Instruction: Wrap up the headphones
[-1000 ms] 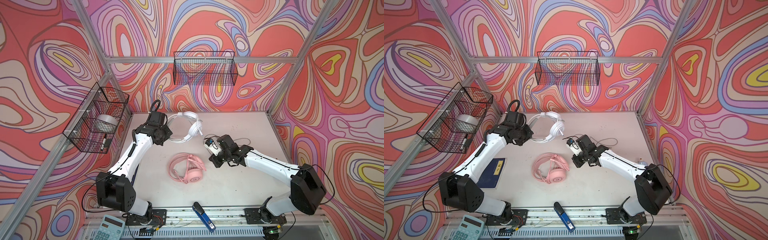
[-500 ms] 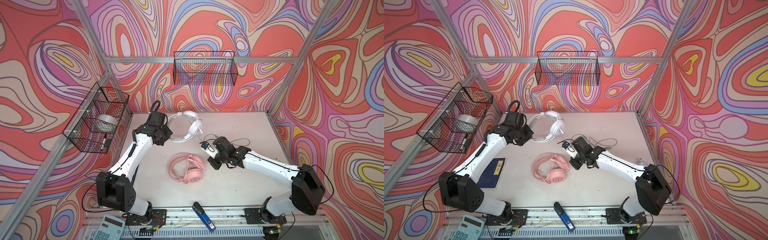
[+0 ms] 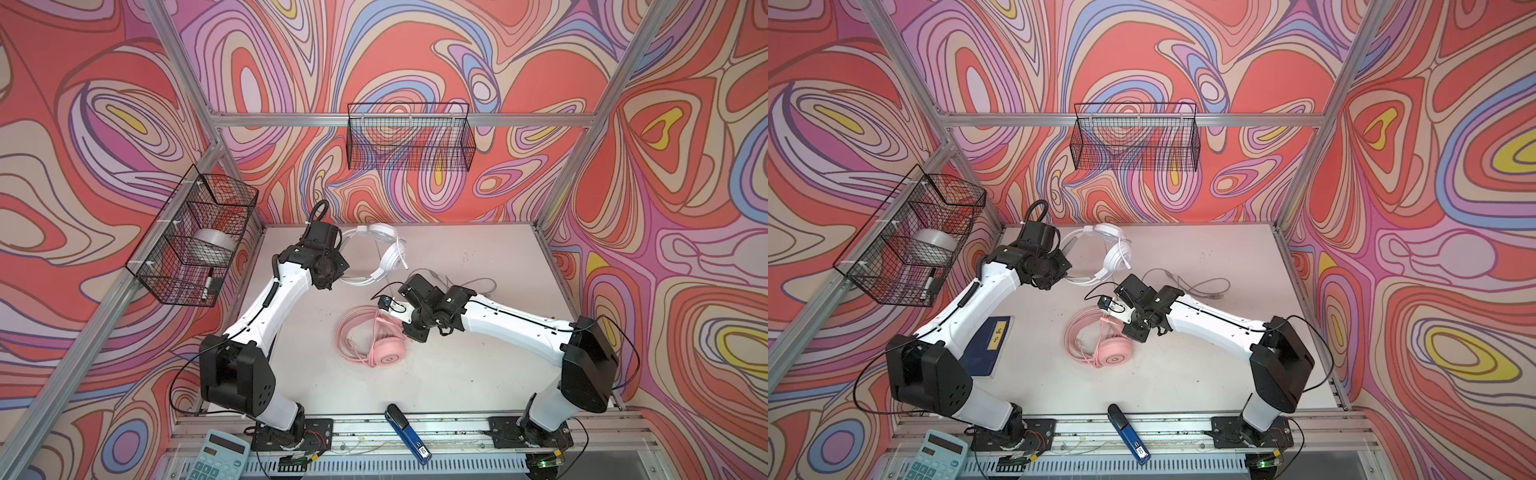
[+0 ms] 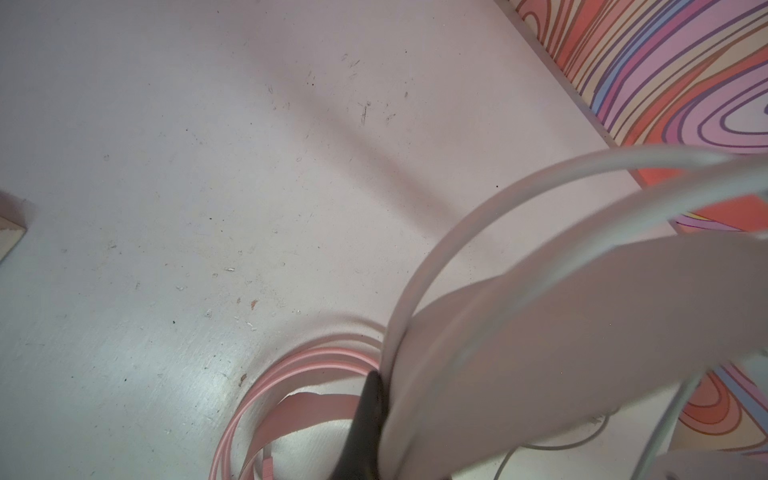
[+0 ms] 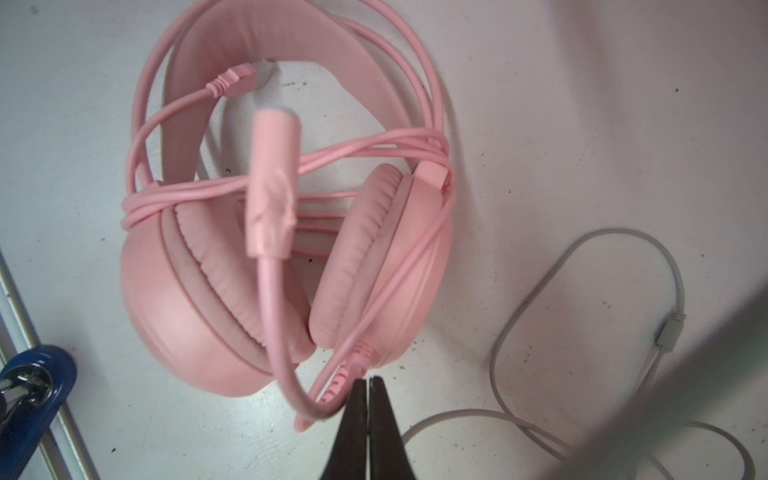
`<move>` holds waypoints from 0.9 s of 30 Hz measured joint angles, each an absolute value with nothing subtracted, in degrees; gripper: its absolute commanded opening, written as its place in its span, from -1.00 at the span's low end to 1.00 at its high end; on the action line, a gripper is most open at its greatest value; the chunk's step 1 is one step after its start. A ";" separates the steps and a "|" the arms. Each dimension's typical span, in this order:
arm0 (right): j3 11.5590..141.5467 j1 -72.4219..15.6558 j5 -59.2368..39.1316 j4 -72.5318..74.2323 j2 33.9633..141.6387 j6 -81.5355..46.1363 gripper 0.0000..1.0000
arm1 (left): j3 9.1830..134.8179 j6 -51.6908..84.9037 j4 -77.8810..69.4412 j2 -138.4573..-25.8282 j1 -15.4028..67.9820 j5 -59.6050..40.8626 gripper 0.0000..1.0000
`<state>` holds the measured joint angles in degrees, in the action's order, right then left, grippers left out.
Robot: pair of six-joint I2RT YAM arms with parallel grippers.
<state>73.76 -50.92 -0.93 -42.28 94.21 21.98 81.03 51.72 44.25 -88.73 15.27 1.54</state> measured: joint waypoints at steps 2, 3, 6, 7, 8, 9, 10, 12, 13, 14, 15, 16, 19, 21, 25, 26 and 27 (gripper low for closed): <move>74.89 -51.18 -0.99 -43.86 94.41 23.20 -1.00 | 82.67 50.65 45.63 -89.95 16.08 3.03 -1.00; 75.44 -51.20 -1.10 -44.69 94.41 23.68 -1.00 | 83.64 50.06 46.41 -90.65 16.53 3.81 -1.00; 77.21 -51.20 -1.74 -46.61 94.41 24.95 -1.00 | 85.91 48.25 48.16 -92.25 17.61 5.96 -1.00; 77.93 -51.20 -1.98 -47.29 94.41 25.36 -1.00 | 86.56 47.62 48.69 -92.75 17.91 6.57 -1.00; 78.46 -51.20 -2.20 -47.68 94.41 25.65 -1.00 | 86.89 47.16 48.97 -93.08 18.09 7.03 -1.00; 79.24 -51.20 -2.52 -48.36 94.41 26.04 -1.00 | 87.39 46.61 49.56 -93.56 18.39 7.68 -1.00; 80.03 -51.20 -2.81 -48.93 94.41 26.37 -1.00 | 87.77 46.13 50.02 -93.97 18.61 8.08 -1.00; 81.91 -51.20 -3.36 -50.26 94.43 27.00 -1.00 | 88.71 45.01 51.16 -95.09 19.18 9.02 -1.00; 82.94 -51.20 -3.51 -51.05 94.56 27.29 -1.00 | 89.17 44.58 51.72 -95.53 19.44 9.30 -1.00; 84.20 -51.20 -3.60 -51.79 94.78 27.62 -1.00 | 89.71 43.94 52.21 -96.16 19.77 9.58 -1.00; 85.34 -51.20 -3.62 -52.45 95.07 27.92 -1.00 | 90.41 43.22 52.84 -96.84 20.16 9.93 -1.00; 86.32 -51.20 -3.60 -53.15 95.35 28.21 -1.00 | 91.05 42.72 53.34 -97.34 20.47 10.22 -1.00; 89.01 -51.20 -2.83 -55.75 96.18 29.30 -1.00 | 93.69 40.64 55.09 -99.33 21.67 11.20 -1.00; 90.76 -51.20 -1.85 -57.91 96.68 29.89 -1.00 | 95.44 39.16 56.07 -100.40 22.39 12.10 -1.00; 94.56 -51.20 0.14 -62.00 97.97 30.89 -1.00 | 98.45 36.47 58.13 -102.17 23.51 13.61 -1.00; 95.66 -51.20 0.69 -63.09 98.39 31.07 -1.00 | 99.18 35.81 58.57 -102.67 23.73 14.00 -1.00; 96.77 -51.20 1.21 -64.20 98.89 31.20 -1.00 | 99.85 35.14 59.05 -103.18 24.10 14.46 -1.00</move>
<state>96.77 -51.20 1.21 -64.20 98.89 31.20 99.85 35.14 59.05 -103.18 24.10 14.46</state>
